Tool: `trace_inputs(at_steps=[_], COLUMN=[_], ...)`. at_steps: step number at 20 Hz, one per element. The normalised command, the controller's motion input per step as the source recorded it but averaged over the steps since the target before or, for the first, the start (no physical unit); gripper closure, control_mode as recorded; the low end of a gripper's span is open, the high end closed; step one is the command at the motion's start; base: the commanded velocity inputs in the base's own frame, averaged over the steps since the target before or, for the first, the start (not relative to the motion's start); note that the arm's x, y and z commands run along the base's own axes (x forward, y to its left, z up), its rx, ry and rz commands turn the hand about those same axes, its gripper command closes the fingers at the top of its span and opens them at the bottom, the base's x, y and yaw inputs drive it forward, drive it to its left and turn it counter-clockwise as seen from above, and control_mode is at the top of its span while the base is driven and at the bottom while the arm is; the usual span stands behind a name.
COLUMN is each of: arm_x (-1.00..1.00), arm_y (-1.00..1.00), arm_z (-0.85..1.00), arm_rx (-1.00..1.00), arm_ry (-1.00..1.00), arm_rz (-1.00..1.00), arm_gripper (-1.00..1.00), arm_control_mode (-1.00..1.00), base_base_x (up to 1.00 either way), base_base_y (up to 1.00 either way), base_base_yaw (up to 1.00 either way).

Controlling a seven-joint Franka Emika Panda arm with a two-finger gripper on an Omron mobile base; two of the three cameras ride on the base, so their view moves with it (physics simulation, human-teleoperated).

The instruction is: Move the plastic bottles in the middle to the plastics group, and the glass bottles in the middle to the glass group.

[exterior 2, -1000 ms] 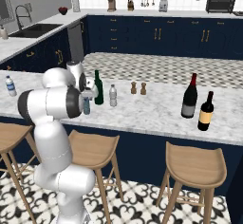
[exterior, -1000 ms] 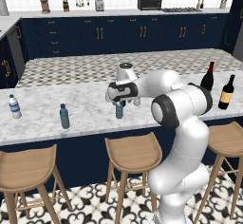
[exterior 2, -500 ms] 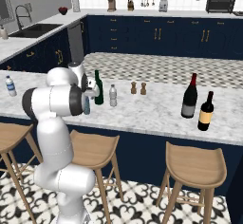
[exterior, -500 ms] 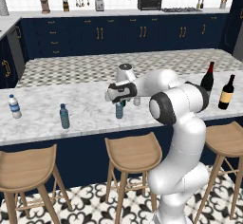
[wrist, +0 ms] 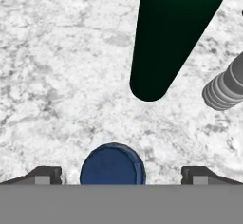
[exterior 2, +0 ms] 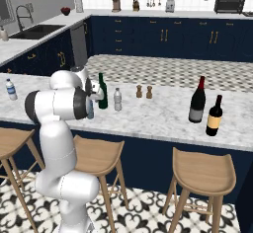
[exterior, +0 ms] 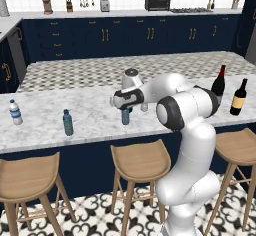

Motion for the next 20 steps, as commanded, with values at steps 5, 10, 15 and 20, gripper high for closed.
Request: trace_inputs(at_steps=[5,10,15,20], arm_x=[0.03,0.0,-0.05,-0.38], arm_y=[0.09,0.0,-0.04,-0.04], arm_z=[-0.1,-0.22,-0.09,0.11], arm_rx=[0.0,0.01,0.03,0.05], arm_ry=[-0.06,0.0,-0.05,-0.07], arm_rz=[0.0,0.0,0.0,0.02], arm_gripper=[-1.0,1.0,1.0,1.0], arm_control_mode=[-1.0,-1.0,-1.0,-1.0], base_base_x=[0.0,0.0,0.0,0.0], base_base_y=[0.0,0.0,0.0,0.0], base_base_yaw=[0.0,0.0,0.0,0.0])
